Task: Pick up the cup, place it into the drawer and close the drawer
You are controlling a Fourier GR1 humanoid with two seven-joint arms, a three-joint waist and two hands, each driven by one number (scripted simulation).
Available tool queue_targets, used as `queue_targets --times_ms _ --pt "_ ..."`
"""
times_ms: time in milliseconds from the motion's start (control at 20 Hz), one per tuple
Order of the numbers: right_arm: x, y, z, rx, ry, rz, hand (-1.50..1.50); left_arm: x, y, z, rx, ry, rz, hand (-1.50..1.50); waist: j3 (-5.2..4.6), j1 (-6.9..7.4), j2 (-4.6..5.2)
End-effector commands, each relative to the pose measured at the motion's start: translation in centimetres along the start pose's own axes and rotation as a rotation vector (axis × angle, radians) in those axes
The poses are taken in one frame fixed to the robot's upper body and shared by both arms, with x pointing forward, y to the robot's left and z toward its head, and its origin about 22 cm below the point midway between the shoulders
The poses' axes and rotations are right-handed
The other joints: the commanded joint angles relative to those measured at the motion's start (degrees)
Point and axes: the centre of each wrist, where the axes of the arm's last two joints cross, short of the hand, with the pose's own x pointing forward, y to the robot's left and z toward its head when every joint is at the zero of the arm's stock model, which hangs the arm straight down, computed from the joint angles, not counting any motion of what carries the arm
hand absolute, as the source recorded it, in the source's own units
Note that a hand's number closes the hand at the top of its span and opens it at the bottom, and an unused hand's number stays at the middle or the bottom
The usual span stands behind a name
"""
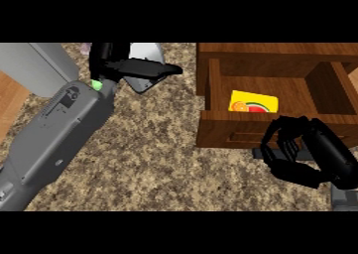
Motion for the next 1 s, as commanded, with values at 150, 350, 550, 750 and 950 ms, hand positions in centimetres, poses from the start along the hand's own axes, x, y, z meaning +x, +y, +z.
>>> queue_targets --times_ms 150,350,550,750,950 --pt "-2.7 4.1 -2.3 0.147 0.034 0.316 1.5 -0.8 4.7 3.3 0.004 0.02 0.008 -1.5 0.02 1.27 0.25" --pt "-4.4 5.3 -5.6 0.156 0.035 0.41 1.5 -2.2 7.7 5.5 0.04 0.011 0.01 -1.5 0.03 0.56 0.54" --pt "-6.9 8.4 -7.7 0.222 0.057 0.439 1.5 -1.0 8.8 5.6 0.043 -0.007 0.018 -1.5 0.06 -0.03 0.63" --pt "-9.0 8.4 -10.1 0.173 0.092 0.416 1.5 -1.4 12.1 9.1 0.034 0.007 -0.006 -1.5 0.07 0.73 0.66" --pt "-11.1 6.2 -12.3 0.192 0.113 0.385 1.5 0.2 12.1 9.0 0.041 0.006 0.007 -1.5 0.12 1.13 0.82"
